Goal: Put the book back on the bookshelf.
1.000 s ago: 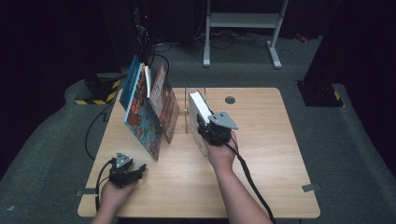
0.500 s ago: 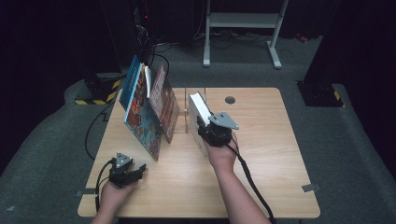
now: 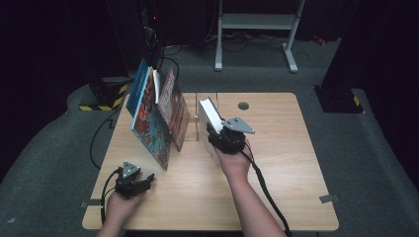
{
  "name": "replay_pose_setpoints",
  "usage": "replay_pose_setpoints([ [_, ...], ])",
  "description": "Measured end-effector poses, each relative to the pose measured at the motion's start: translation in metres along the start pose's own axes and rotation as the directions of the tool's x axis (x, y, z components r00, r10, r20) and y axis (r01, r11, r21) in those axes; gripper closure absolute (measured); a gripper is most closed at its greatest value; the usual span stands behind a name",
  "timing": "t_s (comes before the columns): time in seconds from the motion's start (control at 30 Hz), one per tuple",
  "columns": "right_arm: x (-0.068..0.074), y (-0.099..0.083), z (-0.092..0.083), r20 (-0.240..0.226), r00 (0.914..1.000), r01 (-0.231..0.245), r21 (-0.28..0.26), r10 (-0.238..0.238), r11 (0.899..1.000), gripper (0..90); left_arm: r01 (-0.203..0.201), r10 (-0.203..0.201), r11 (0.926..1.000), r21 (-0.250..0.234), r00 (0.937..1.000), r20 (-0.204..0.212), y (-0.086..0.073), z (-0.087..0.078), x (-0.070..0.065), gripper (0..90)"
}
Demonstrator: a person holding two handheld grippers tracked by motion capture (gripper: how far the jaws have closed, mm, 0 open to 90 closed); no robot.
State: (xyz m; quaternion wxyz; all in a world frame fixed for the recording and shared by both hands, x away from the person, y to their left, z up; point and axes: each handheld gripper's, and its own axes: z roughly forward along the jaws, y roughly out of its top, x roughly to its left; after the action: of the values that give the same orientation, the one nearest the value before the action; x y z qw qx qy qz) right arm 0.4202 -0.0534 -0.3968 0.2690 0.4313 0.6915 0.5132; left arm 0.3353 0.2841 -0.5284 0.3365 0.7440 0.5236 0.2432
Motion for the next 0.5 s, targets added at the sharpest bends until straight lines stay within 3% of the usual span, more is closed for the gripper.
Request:
replay_pose_setpoints([
  [0.17,0.0006,0.0014,0.0037,0.01,0.9999,0.013,0.012,-0.013,1.0,48.6,0.004,-0.004,1.0,0.002,1.0,0.003,-0.0001,-0.0003,0.0005,36.7],
  [0.27,0.0038,0.0022,0.0036,0.045,0.997,0.062,0.013,-0.063,0.998,53.7,0.012,-0.012,0.9999,0.002,0.9999,-0.002,-0.0003,-0.0005,0.0001,39.2],
  [0.37,0.0068,0.0049,0.0041,0.043,0.9936,0.104,0.027,-0.105,0.994,54.1,0.005,-0.005,1.0,0.001,1.0,-0.002,-0.0001,-0.0007,0.0013,39.5],
  [0.5,0.0073,0.0099,0.0063,0.051,0.9951,0.083,0.035,-0.084,0.996,54.2,0.017,-0.017,0.9999,-0.004,0.9999,0.002,-0.0001,-0.0005,0.0026,39.4],
])
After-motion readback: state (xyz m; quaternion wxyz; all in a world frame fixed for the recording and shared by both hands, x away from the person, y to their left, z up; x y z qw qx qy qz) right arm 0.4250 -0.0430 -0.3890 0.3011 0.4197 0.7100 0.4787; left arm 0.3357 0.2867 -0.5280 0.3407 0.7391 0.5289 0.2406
